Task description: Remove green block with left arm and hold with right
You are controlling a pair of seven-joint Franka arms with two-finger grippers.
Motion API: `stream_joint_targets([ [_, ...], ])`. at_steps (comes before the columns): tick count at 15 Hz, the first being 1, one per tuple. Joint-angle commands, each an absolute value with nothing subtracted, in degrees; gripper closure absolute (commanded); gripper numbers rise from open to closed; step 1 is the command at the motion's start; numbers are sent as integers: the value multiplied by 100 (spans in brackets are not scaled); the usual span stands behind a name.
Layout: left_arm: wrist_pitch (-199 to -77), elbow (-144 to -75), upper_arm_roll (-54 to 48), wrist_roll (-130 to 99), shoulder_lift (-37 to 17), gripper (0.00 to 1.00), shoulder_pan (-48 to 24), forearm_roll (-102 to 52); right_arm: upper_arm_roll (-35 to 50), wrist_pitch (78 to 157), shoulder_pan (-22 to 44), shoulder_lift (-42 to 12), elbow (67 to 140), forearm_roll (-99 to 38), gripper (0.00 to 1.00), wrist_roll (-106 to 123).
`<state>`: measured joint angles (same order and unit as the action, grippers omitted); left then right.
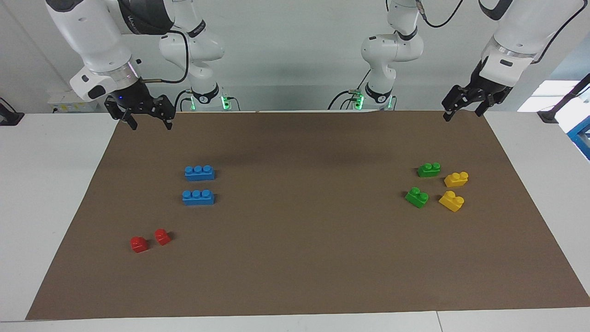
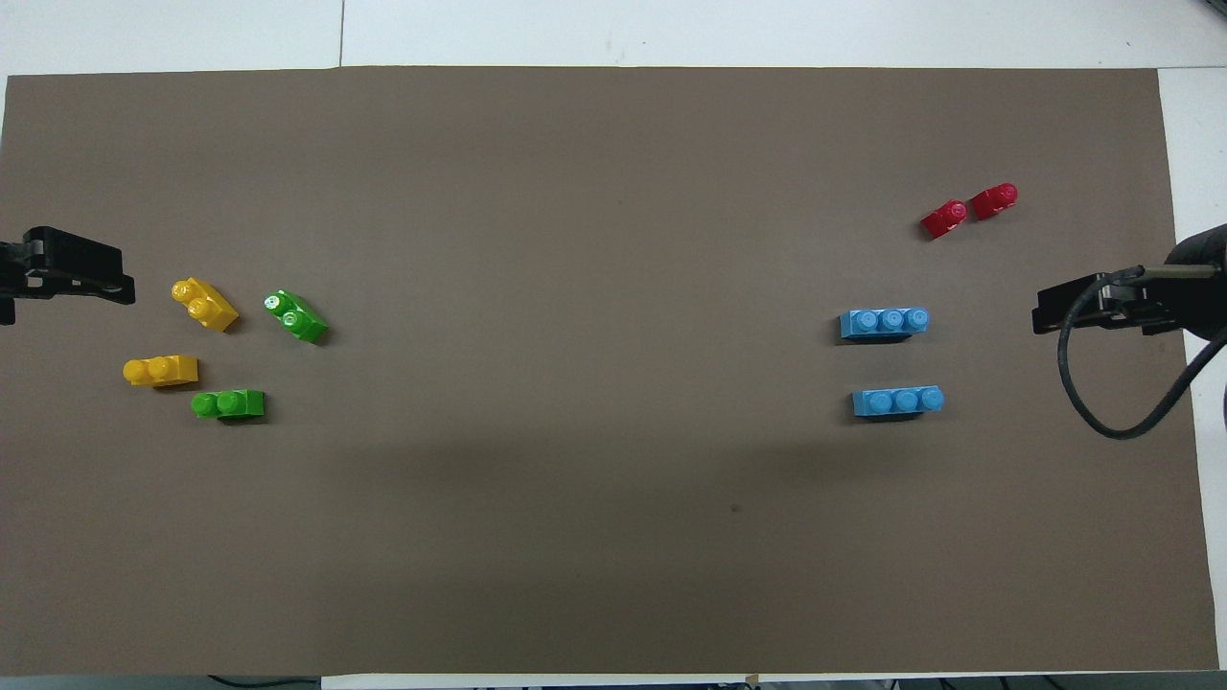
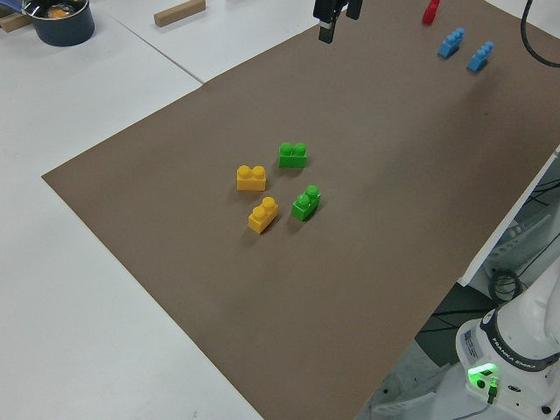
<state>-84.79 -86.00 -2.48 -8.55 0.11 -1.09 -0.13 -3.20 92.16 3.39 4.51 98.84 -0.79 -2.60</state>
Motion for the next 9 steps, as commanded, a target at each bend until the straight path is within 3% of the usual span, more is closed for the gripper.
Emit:
stream_joint_targets([
  [1,-8499,-8648,-185,-773,-9,0,-167,-79,-299,9185,290,475,9853,35,1,-149],
  [9,-8499,-8648,-185,-747,9,0,-97,-88,-299,9167,281,483,9861,131,1,-185],
])
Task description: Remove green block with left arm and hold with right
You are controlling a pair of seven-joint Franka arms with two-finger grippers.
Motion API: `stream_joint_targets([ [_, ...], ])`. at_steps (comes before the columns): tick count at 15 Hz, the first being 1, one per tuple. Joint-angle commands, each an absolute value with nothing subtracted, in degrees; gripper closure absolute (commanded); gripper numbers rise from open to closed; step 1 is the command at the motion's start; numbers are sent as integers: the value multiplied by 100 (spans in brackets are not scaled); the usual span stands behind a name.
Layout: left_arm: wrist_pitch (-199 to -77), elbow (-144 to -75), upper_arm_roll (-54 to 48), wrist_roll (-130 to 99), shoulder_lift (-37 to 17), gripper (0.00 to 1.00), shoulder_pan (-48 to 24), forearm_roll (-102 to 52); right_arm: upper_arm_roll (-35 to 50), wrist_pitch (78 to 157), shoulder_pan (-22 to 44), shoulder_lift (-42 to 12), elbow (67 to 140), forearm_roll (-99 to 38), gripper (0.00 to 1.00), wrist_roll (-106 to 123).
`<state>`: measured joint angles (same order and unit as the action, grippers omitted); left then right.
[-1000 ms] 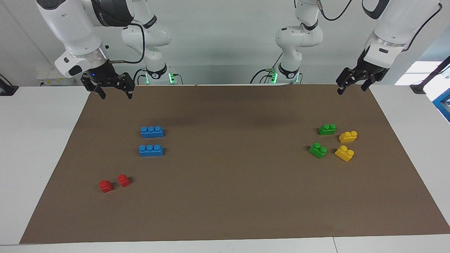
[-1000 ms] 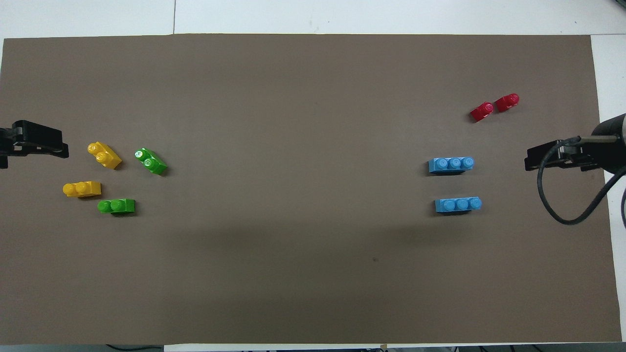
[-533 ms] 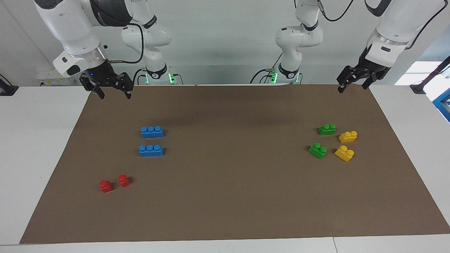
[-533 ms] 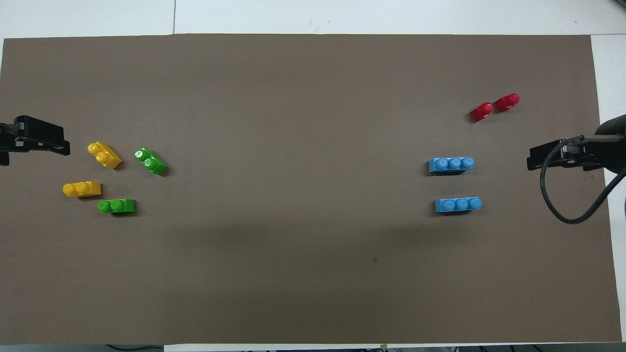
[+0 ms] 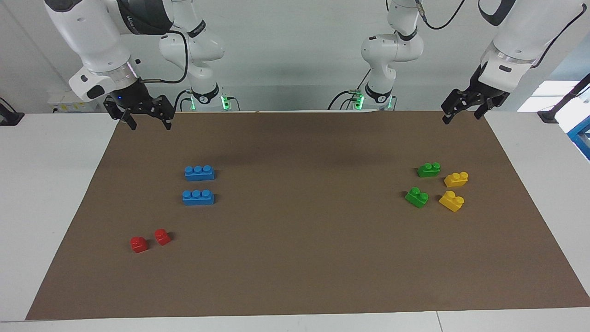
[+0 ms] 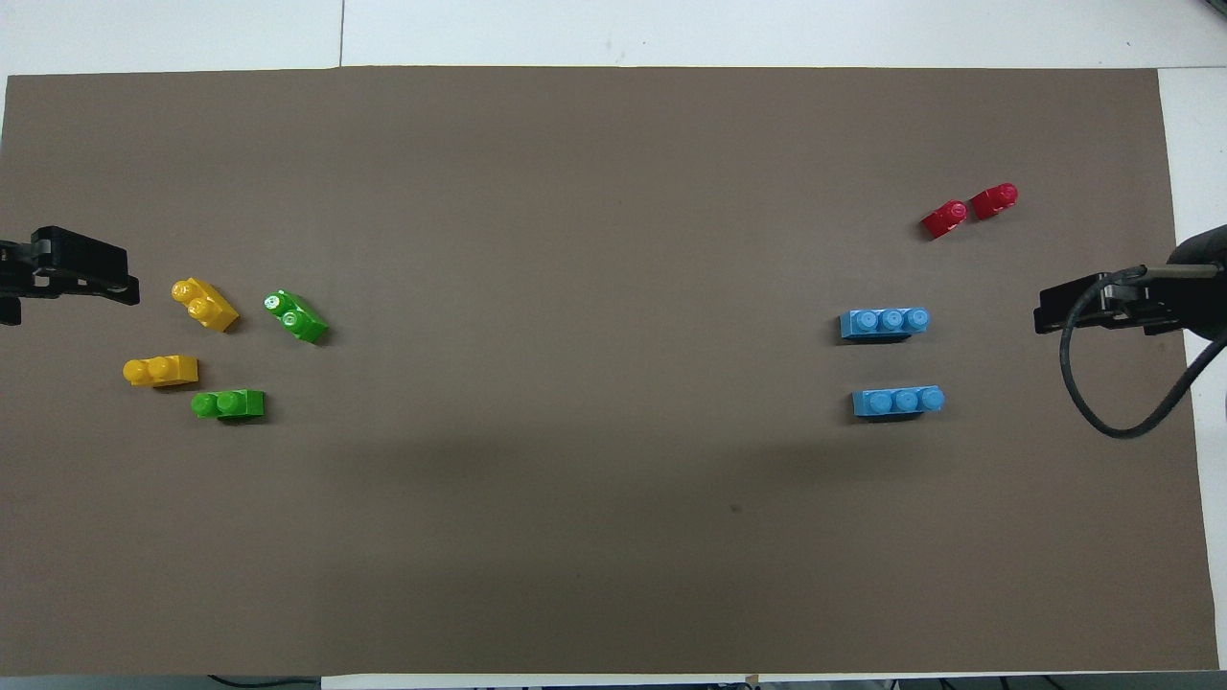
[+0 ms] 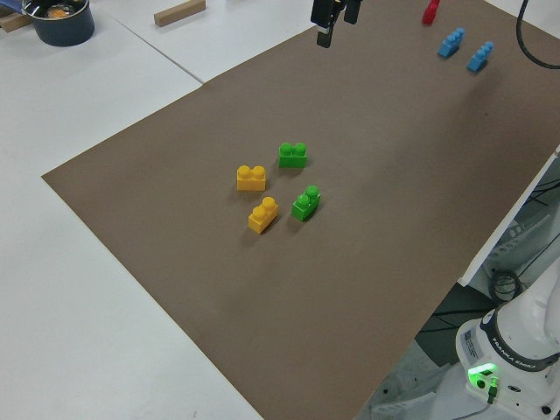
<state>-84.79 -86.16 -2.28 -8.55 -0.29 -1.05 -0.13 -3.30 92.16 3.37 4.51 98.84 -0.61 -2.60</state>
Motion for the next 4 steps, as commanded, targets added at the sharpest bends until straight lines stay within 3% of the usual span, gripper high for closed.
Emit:
stream_joint_targets([
  [1,-8490,-8648,-185,-756,9,0,-105,-88,-299,9176,290,483,9861,149,1,-193],
  [4,-8499,-8648,-185,-747,9,0,-114,-88,-299,9176,281,483,9870,167,1,-202],
])
